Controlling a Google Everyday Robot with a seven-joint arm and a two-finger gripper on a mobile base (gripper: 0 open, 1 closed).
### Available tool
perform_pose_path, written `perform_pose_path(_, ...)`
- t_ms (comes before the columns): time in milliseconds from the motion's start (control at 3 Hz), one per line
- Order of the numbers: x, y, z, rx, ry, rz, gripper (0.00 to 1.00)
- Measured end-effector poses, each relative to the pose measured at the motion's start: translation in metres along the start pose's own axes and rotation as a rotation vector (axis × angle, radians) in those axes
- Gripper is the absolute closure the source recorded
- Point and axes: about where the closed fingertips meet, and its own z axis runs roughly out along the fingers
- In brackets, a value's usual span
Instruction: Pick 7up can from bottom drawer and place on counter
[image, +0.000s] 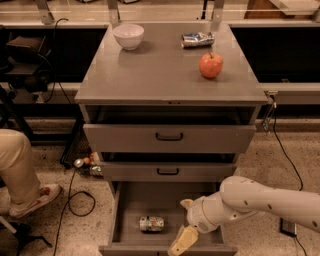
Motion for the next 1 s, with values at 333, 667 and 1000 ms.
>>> perform_pose_path(333,0.0,0.0,0.0,0.0,0.0,0.0,0.0)
perform_pose_path(667,0.01,-0.016,0.019,0.006,0.007,-0.043,0.0)
perform_pose_path(1000,0.033,-0.063,0.063,0.023,-0.036,-0.134,0.0)
